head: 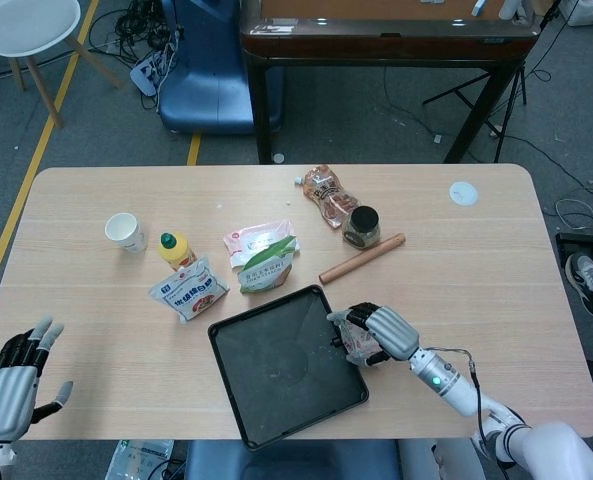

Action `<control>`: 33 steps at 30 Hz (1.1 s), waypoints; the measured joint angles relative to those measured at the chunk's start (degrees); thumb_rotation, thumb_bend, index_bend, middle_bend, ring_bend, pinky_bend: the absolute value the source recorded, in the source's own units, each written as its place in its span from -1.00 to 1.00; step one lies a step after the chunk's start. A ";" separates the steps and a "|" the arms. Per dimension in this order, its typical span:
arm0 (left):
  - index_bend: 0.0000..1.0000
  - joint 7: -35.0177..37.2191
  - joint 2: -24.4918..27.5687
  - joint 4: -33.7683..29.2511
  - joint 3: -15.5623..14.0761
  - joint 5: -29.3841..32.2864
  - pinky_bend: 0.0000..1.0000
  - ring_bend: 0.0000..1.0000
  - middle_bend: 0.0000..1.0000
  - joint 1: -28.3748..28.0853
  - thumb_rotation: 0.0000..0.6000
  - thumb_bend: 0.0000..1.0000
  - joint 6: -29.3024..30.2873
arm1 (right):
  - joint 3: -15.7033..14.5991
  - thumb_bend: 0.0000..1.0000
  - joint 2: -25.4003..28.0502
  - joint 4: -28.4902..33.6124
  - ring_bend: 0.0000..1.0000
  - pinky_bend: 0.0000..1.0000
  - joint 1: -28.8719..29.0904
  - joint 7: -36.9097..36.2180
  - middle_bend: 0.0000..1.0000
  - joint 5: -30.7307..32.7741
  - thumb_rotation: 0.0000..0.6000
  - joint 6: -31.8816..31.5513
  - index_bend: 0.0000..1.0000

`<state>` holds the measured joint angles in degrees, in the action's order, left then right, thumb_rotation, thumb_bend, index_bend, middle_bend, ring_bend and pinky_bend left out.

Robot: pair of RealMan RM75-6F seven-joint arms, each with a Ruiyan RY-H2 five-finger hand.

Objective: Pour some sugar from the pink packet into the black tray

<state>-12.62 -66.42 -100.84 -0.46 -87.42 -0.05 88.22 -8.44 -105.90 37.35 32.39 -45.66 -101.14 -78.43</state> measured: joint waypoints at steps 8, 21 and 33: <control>-0.78 0.07 -0.33 0.31 0.04 0.28 -0.88 -0.84 -0.88 -0.16 1.00 -0.44 -0.52 | 0.92 -0.26 0.37 0.65 -0.19 -0.18 -0.18 -2.25 -0.10 0.39 1.00 -2.04 -0.26; -0.78 0.19 -0.23 0.27 0.21 0.51 -0.88 -0.85 -0.88 -0.25 1.00 -0.44 -0.61 | -1.16 -0.71 2.88 3.39 -0.98 -0.99 0.21 -2.70 -0.99 -1.67 1.00 -2.08 -1.00; -0.78 1.84 0.34 1.25 0.89 0.76 -0.88 -0.85 -0.88 -0.68 1.00 -0.44 -0.73 | -0.59 -0.69 11.91 15.97 -0.97 -1.00 -2.35 7.04 -0.85 -1.73 1.00 -7.91 -1.00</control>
<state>-10.78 -66.08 -99.60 0.43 -86.66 -0.73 87.49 -9.03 -93.99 53.32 30.05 -38.63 -102.87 -86.34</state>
